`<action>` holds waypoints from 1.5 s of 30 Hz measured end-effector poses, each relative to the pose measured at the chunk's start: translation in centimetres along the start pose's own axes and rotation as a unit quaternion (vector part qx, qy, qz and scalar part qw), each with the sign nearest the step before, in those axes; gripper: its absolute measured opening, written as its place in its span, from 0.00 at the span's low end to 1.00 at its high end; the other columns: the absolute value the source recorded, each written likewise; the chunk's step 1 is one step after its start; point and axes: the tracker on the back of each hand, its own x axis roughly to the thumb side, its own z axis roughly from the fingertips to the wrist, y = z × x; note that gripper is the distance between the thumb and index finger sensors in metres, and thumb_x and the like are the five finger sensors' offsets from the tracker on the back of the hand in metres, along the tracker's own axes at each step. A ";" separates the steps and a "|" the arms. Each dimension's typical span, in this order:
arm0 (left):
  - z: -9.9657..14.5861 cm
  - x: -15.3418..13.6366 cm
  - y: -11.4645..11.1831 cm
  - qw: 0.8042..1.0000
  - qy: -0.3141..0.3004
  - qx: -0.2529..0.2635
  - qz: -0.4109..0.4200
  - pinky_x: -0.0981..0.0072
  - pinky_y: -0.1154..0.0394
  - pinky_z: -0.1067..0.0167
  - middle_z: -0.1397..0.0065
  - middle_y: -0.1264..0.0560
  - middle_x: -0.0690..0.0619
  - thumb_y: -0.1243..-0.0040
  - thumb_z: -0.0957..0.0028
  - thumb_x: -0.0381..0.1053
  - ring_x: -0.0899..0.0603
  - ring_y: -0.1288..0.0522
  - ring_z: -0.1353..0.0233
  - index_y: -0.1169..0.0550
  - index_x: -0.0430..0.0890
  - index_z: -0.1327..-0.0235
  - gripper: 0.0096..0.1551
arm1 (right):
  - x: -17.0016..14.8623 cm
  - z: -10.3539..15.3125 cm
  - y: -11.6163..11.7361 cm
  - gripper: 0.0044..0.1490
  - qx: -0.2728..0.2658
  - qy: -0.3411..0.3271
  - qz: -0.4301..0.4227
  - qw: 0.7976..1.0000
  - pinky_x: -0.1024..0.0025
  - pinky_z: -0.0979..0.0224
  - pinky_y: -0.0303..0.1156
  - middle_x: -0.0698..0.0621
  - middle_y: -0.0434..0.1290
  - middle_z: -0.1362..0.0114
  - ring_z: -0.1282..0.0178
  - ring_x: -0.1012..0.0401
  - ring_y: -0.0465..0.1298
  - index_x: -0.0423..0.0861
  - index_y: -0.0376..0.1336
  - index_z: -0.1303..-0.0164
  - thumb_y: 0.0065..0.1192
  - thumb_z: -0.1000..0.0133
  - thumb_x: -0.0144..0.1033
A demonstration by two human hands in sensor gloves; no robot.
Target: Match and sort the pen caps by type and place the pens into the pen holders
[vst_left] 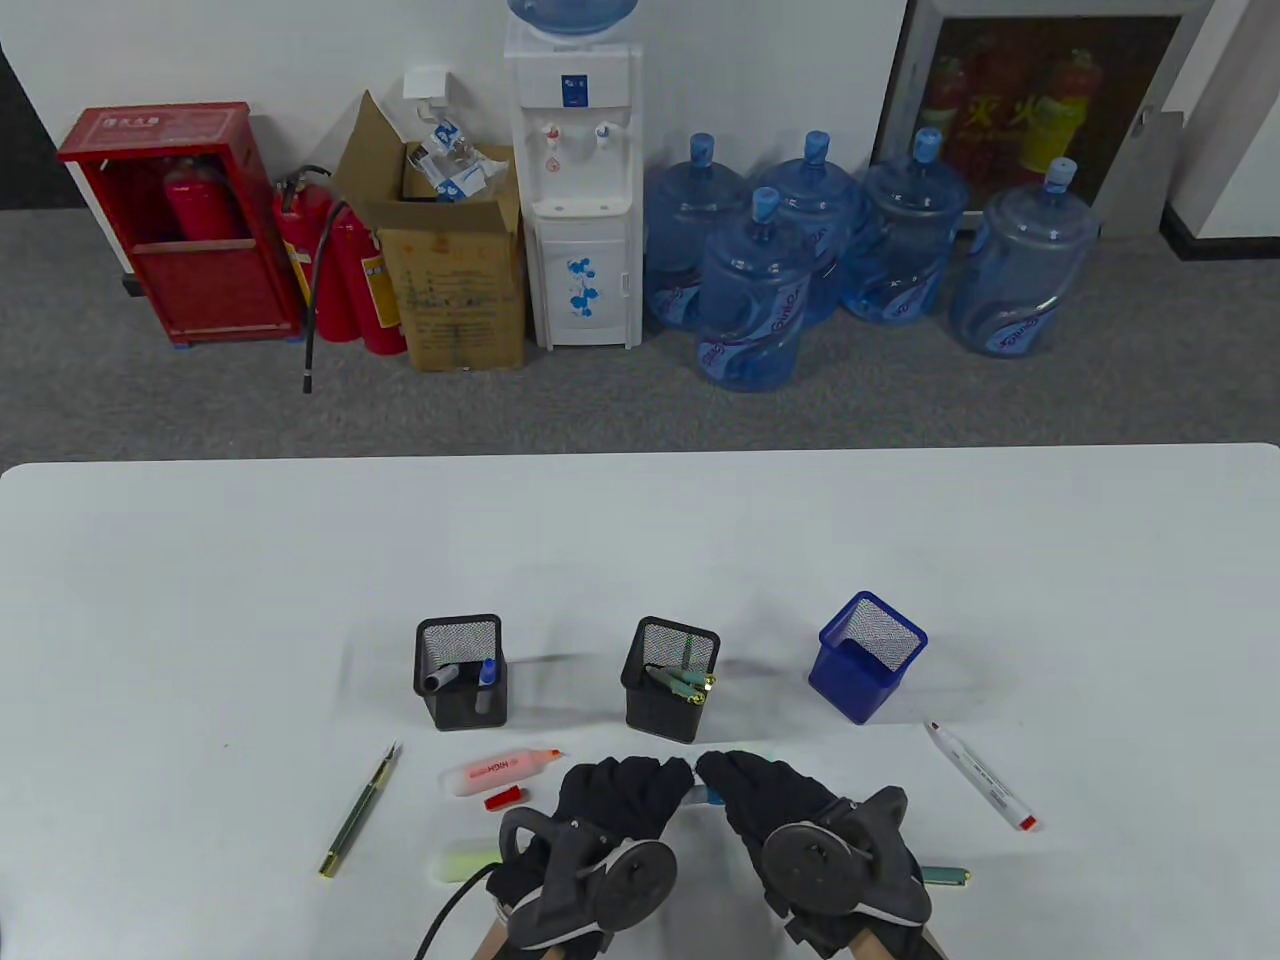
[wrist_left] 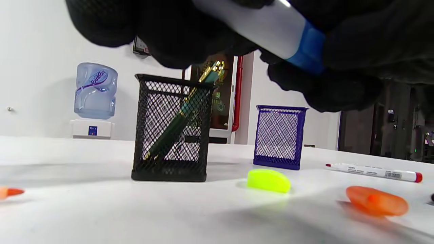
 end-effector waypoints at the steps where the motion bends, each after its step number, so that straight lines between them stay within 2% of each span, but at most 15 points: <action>1: 0.1 0.0 0.1 1.000 -0.003 0.005 0.003 0.41 0.23 0.39 0.35 0.25 0.49 0.52 0.54 0.44 0.44 0.19 0.49 0.29 0.52 0.31 0.33 | 0.1 0.1 -0.2 0.33 -0.010 -0.003 0.004 1.000 0.68 0.56 0.92 0.48 0.82 0.36 0.58 0.58 0.89 0.47 0.70 0.37 0.66 0.57 0.33; 7: 0.2 0.1 -0.5 1.000 -0.005 -0.011 -0.020 0.43 0.23 0.38 0.34 0.25 0.51 0.53 0.54 0.46 0.46 0.18 0.48 0.30 0.53 0.30 0.33 | -0.1 0.2 0.5 0.34 0.017 -0.001 0.005 1.000 0.68 0.54 0.91 0.49 0.81 0.35 0.57 0.58 0.88 0.47 0.69 0.35 0.65 0.55 0.34; 9: 0.2 -0.1 -0.8 1.000 0.003 -0.024 0.010 0.42 0.25 0.35 0.32 0.26 0.52 0.54 0.53 0.46 0.45 0.18 0.44 0.31 0.54 0.29 0.33 | -0.5 0.2 0.5 0.34 0.010 0.000 0.021 1.000 0.68 0.54 0.89 0.53 0.81 0.36 0.57 0.60 0.87 0.50 0.69 0.35 0.63 0.55 0.41; 12: -0.1 -0.6 -0.6 0.999 0.030 -0.025 0.024 0.39 0.29 0.29 0.26 0.30 0.53 0.53 0.52 0.48 0.43 0.21 0.33 0.35 0.56 0.26 0.35 | -0.8 -0.3 -0.4 0.34 0.001 0.013 0.023 1.000 0.66 0.49 0.86 0.55 0.79 0.35 0.54 0.60 0.85 0.54 0.68 0.34 0.62 0.53 0.44; 14: 0.0 -1.2 -0.4 0.999 0.044 -0.021 0.021 0.36 0.36 0.25 0.19 0.38 0.50 0.50 0.52 0.53 0.40 0.28 0.23 0.44 0.55 0.21 0.42 | -0.8 -0.8 -1.6 0.34 -0.021 0.019 0.063 0.998 0.65 0.46 0.86 0.55 0.78 0.35 0.51 0.60 0.85 0.56 0.68 0.34 0.64 0.54 0.45; 17: 0.5 -2.4 -0.3 0.997 0.076 -0.019 -0.002 0.33 0.39 0.24 0.16 0.46 0.47 0.48 0.52 0.55 0.37 0.35 0.19 0.52 0.53 0.19 0.48 | -2.1 -1.7 -4.2 0.34 -0.044 0.039 0.136 0.989 0.64 0.45 0.86 0.55 0.78 0.34 0.49 0.60 0.85 0.57 0.68 0.35 0.65 0.55 0.45; 21: 0.5 -2.4 -0.6 0.996 0.069 -0.041 -0.049 0.34 0.38 0.25 0.17 0.42 0.48 0.47 0.53 0.57 0.39 0.31 0.22 0.47 0.55 0.19 0.46 | -5.3 -2.6 -8.6 0.34 -0.062 0.091 0.203 0.973 0.67 0.48 0.86 0.55 0.77 0.33 0.50 0.61 0.85 0.58 0.68 0.35 0.66 0.55 0.46; 25: 0.5 -2.1 -0.8 0.994 0.055 -0.050 -0.077 0.34 0.36 0.26 0.18 0.38 0.49 0.47 0.54 0.58 0.40 0.28 0.24 0.44 0.56 0.20 0.45 | -8.2 -2.9 -10.2 0.34 -0.049 0.154 0.277 0.947 0.70 0.54 0.87 0.54 0.77 0.33 0.51 0.61 0.85 0.57 0.68 0.35 0.68 0.55 0.46; 28: 0.6 -2.1 -1.0 0.993 0.057 -0.070 -0.077 0.34 0.36 0.26 0.18 0.36 0.50 0.47 0.54 0.58 0.40 0.27 0.24 0.42 0.56 0.21 0.44 | -9.8 -3.1 -9.3 0.34 -0.006 0.193 0.343 0.919 0.70 0.53 0.86 0.53 0.76 0.31 0.50 0.60 0.85 0.57 0.68 0.34 0.69 0.55 0.45; 36: 0.6 -1.9 -1.3 0.991 0.053 -0.086 -0.082 0.34 0.36 0.26 0.19 0.36 0.50 0.47 0.55 0.58 0.41 0.26 0.26 0.41 0.57 0.21 0.44 | -10.2 -4.3 -4.9 0.34 0.057 0.148 0.448 0.880 0.73 0.54 0.87 0.54 0.74 0.29 0.51 0.63 0.84 0.59 0.69 0.35 0.70 0.55 0.42; 40: 0.5 -1.9 -1.2 0.991 0.053 -0.087 -0.087 0.34 0.35 0.26 0.19 0.36 0.50 0.47 0.55 0.59 0.41 0.26 0.26 0.42 0.57 0.21 0.44 | -10.3 -4.3 -4.0 0.36 0.057 0.152 0.407 0.899 0.70 0.49 0.87 0.54 0.73 0.26 0.46 0.62 0.84 0.58 0.67 0.32 0.67 0.55 0.47; 42: 0.5 -2.0 -1.3 0.991 0.055 -0.090 -0.085 0.34 0.36 0.26 0.19 0.36 0.50 0.47 0.55 0.59 0.40 0.27 0.26 0.42 0.57 0.20 0.44 | -10.4 -4.3 -4.0 0.40 0.061 0.163 0.380 0.908 0.68 0.47 0.86 0.53 0.71 0.24 0.44 0.61 0.83 0.57 0.65 0.30 0.66 0.56 0.51; 45: 0.5 -2.1 -1.3 0.990 0.056 -0.093 -0.086 0.34 0.35 0.26 0.19 0.36 0.50 0.46 0.55 0.59 0.41 0.26 0.26 0.42 0.57 0.21 0.44 | -10.4 -3.7 -4.8 0.40 0.047 0.165 0.352 0.920 0.67 0.45 0.86 0.53 0.72 0.24 0.43 0.61 0.83 0.57 0.64 0.29 0.64 0.55 0.52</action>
